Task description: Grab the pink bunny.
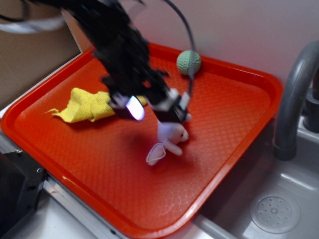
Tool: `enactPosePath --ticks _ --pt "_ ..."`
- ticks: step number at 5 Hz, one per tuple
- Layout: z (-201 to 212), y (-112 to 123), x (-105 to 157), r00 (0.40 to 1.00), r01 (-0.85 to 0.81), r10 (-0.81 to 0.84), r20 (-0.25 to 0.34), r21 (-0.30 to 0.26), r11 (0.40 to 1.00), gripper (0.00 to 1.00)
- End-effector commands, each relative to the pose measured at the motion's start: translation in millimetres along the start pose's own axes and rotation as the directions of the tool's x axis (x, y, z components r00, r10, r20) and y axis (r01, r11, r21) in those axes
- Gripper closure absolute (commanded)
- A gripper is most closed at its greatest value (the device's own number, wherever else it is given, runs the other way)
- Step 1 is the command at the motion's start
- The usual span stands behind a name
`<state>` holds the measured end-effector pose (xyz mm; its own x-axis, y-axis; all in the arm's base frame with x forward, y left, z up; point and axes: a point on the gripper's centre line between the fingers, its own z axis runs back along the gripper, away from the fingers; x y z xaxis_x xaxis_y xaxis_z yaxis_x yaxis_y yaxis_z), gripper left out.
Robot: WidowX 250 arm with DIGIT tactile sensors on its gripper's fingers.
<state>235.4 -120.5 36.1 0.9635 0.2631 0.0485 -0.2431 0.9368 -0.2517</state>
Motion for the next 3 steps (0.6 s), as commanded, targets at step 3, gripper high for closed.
enactPosePath --ticks 3 --pt "37.0 16.9 12.7 0.994 0.108 -0.106 -0.018 0.1 0.989 1.0"
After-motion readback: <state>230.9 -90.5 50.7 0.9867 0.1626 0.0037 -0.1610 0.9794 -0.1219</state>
